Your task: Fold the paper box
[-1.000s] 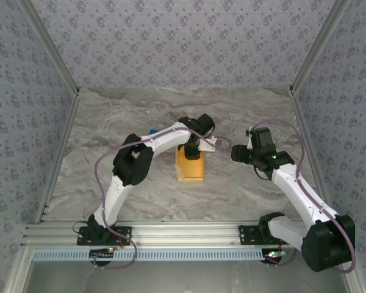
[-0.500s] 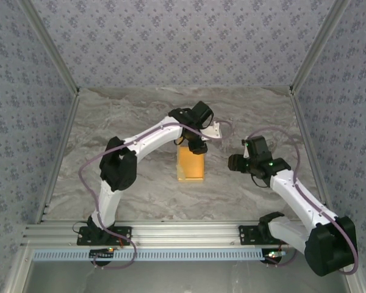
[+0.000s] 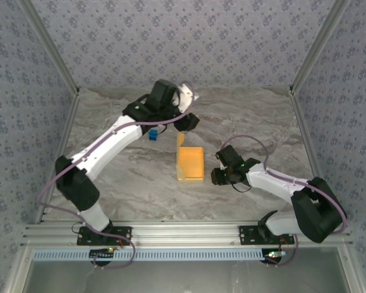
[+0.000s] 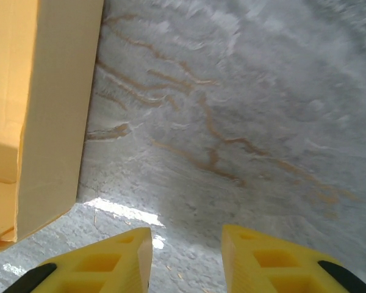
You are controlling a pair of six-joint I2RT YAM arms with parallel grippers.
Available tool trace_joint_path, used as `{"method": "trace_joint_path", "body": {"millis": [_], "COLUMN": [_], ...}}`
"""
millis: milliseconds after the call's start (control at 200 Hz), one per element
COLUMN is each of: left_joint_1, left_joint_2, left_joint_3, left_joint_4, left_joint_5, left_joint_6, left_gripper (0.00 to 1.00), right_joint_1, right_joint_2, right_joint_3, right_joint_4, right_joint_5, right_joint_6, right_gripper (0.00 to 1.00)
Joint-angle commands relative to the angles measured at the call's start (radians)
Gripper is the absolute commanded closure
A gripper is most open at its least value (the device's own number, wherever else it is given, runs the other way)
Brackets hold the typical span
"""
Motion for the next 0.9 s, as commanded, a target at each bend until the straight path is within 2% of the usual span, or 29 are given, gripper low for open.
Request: {"method": "trace_joint_path", "body": {"millis": [0,170,335,575,750,894], "left_joint_1": [0.037,0.153,0.243,0.36,0.362,0.308], "left_joint_2": [-0.076,-0.17,-0.24,-0.223,-0.08,0.028], "left_joint_3": [-0.133,-0.319,-0.46,-0.634,-0.64,-0.596], "left_joint_4": [0.105,0.19,0.229,0.287,0.307,0.311], "left_joint_5": [-0.104,-0.122,-0.127,-0.078,0.045,0.091], "left_joint_6": [-0.17,-0.314,-0.378,-0.459,-0.462,-0.442], "left_gripper": [0.46,0.46,0.45,0.44,0.48,0.52], "right_joint_1": [0.04,0.093,0.132,0.191,0.178,0.145], "right_joint_2": [0.04,0.089,0.119,0.193,0.189,0.19], "right_joint_3": [0.04,0.055,0.059,0.108,0.115,0.095], "right_joint_4": [0.048,0.107,0.159,0.233,0.206,0.231], "right_joint_5": [-0.007,-0.013,-0.016,-0.013,0.013,-0.007], "right_joint_6": [0.018,0.036,0.066,0.095,0.075,0.077], "right_gripper": [0.64,0.67,0.69,0.71,0.71,0.72]}}
